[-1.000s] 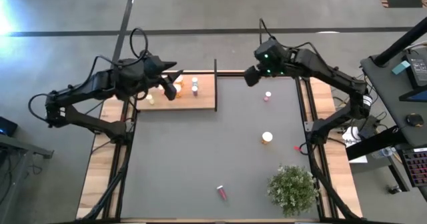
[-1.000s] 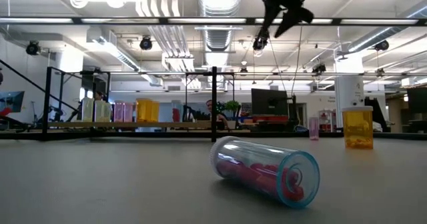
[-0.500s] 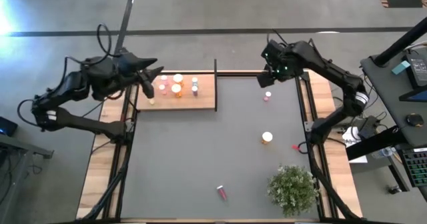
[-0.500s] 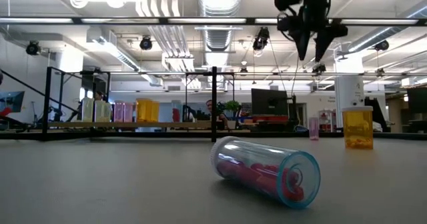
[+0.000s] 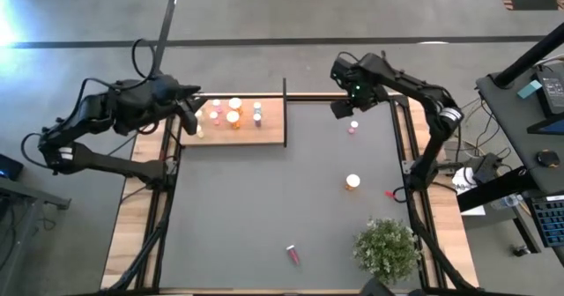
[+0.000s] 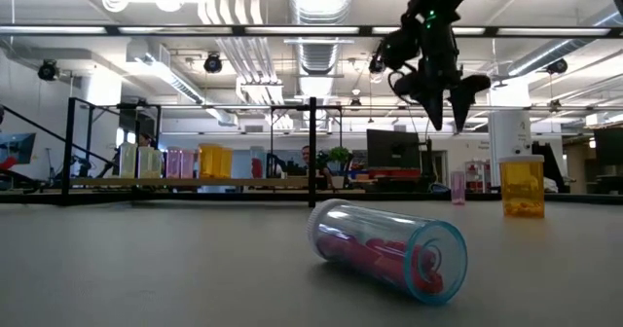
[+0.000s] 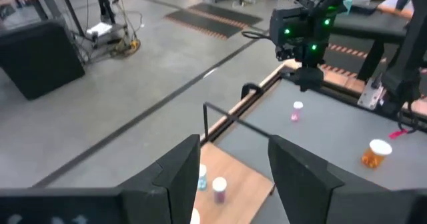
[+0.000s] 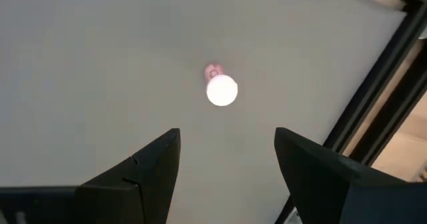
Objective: Pick and place medicine bottles onto shelf by color
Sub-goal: Move the pink pill bottle to the center of the table
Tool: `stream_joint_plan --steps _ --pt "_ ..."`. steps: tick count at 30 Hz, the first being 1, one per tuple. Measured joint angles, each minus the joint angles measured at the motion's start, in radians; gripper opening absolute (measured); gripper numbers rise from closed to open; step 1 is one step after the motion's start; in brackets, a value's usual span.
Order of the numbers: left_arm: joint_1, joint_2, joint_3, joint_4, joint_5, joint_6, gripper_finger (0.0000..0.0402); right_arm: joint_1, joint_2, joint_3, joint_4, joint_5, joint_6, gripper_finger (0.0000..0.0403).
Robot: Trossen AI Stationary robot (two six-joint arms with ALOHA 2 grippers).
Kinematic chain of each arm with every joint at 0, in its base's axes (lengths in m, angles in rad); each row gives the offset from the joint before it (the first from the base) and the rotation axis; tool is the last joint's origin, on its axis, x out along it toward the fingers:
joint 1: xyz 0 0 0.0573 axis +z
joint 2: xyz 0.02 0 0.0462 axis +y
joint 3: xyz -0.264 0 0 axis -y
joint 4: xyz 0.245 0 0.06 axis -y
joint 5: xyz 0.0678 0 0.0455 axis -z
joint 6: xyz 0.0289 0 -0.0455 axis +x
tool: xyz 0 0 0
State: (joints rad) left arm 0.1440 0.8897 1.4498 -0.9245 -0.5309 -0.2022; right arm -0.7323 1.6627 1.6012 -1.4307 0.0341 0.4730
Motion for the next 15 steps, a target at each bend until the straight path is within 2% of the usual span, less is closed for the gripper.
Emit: stream_joint_plan --steps 8,15 --pt "0.0 0.013 0.0 -0.014 0.0 -0.002 0.0162 -0.001 0.036 -0.026 0.014 0.018 -0.029 0.023" --pt "-0.001 0.013 -0.001 -0.013 0.0 -0.003 0.0162 -0.001 -0.076 -0.209 0.191 0.018 0.007 0.0213"
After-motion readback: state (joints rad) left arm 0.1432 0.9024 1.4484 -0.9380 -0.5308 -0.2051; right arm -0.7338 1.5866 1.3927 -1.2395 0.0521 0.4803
